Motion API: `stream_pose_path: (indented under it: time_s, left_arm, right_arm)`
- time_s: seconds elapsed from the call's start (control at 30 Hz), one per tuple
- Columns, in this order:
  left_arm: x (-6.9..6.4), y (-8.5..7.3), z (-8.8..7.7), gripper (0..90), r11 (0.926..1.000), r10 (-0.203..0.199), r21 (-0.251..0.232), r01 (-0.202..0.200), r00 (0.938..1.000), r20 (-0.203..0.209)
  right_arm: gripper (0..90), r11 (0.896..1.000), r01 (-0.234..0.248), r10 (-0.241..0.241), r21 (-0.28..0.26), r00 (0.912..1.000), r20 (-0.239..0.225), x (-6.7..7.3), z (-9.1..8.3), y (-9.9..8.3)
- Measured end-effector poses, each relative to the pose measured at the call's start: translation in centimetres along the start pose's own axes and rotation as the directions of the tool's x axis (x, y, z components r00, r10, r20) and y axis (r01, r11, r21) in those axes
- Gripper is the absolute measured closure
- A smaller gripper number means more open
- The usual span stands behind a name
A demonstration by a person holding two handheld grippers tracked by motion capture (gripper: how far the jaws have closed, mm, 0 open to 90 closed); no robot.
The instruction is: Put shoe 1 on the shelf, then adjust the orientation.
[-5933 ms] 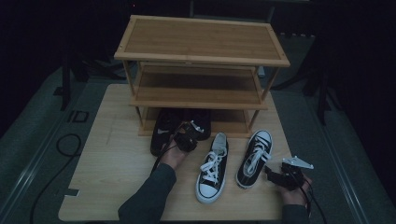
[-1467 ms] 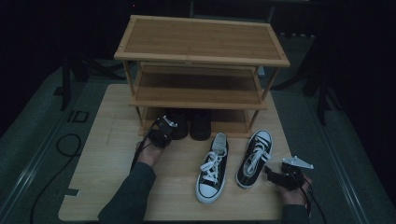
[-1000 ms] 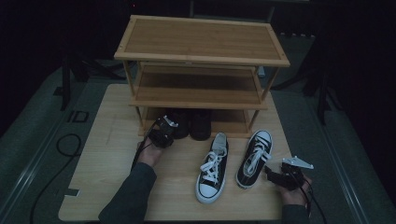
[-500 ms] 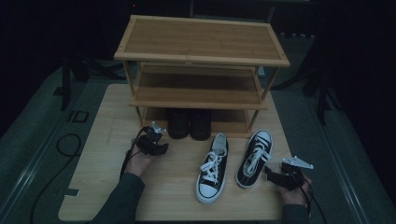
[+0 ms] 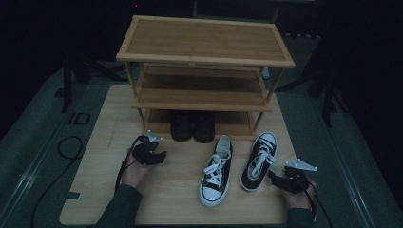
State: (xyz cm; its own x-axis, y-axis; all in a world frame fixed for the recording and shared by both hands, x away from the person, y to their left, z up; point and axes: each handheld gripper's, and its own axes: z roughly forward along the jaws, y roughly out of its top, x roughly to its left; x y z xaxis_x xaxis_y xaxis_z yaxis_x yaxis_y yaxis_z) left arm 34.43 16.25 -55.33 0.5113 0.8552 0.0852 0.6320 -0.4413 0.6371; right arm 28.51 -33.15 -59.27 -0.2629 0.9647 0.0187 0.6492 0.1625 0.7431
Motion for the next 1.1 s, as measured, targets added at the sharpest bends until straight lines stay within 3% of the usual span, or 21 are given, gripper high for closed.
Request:
stream_pose_path:
  time_s: [0.13, 0.33, 0.8, 1.1]
  left_arm:
    - [-0.2, -0.4, 0.2, 49.1, 0.9999, 0.005, 0.015, -0.005, 1.0, 0.004]
    - [-0.2, -0.6, 0.4, 49.1, 0.9996, 0.004, 0.026, -0.004, 1.0, 0.002]
    - [-0.4, -0.6, 0.3, 49.1, 0.9996, 0.008, 0.028, -0.008, 0.9999, 0.007]
    - [-0.4, -0.9, 0.3, 49.1, 0.9995, 0.005, 0.031, -0.005, 1.0, 0.003]
  right_arm:
    - [32.6, 1.0, 0.016, -0.016, 0.001, 0.9998, -0.012, 0.2, -0.3, 0.3]
    - [36.2, 0.999, 0.013, -0.014, -0.044, 0.9996, -0.025, 0.0, -1.7, 1.2]
    - [46.9, 0.989, 0.097, -0.106, -0.108, 0.9909, -0.083, 1.2, -4.0, 4.4]
    - [54.1, 0.976, 0.147, -0.172, -0.161, 0.973, -0.154, 3.5, -4.2, 7.2]
